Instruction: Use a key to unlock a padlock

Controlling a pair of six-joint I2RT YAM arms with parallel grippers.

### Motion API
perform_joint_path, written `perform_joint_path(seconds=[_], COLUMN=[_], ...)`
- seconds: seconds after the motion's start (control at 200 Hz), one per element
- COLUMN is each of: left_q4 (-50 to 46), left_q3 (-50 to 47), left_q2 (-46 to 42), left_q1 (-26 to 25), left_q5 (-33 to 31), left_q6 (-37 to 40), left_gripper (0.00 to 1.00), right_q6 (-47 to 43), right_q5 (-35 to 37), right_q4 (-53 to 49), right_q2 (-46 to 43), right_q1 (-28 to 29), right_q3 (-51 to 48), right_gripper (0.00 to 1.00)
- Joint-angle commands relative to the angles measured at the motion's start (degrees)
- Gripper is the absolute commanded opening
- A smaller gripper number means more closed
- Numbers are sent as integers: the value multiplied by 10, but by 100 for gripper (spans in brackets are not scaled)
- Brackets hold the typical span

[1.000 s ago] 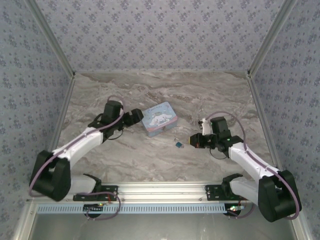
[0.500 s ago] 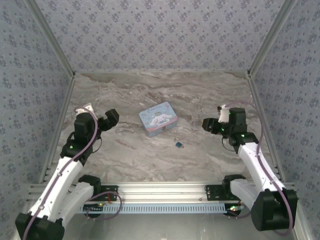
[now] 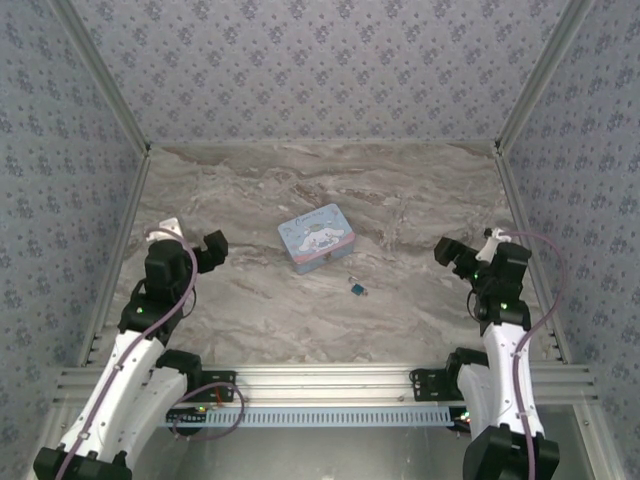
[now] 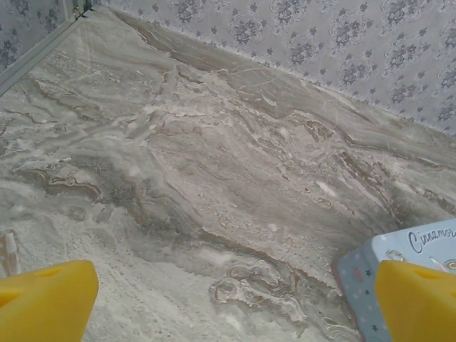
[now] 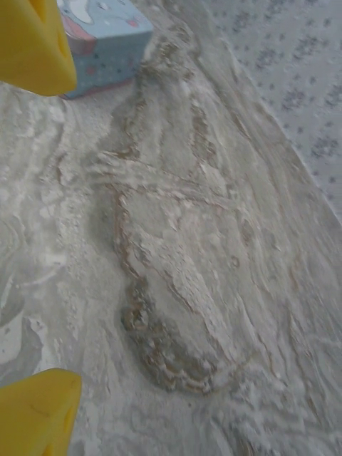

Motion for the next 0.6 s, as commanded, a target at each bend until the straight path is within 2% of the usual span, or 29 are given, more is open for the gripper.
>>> perform_joint_path(seconds=[0.0, 0.225, 0.6], left_q4=[47, 74, 92], left_q3=[-18, -44, -55], left_q2=[-17, -13, 1], left_q1=[3, 3, 3], left_q5=[-14, -11, -14], left_q6=[48, 84, 79], left_gripper=[100, 100, 99], right_q6=[11, -23, -111], right_q5=[58, 133, 173], right_q4=[62, 204, 412], right_q2=[-19, -6, 168], right_q1=[-6, -6, 33], right_q3=[-29, -107, -142], right_gripper=[100, 100, 100])
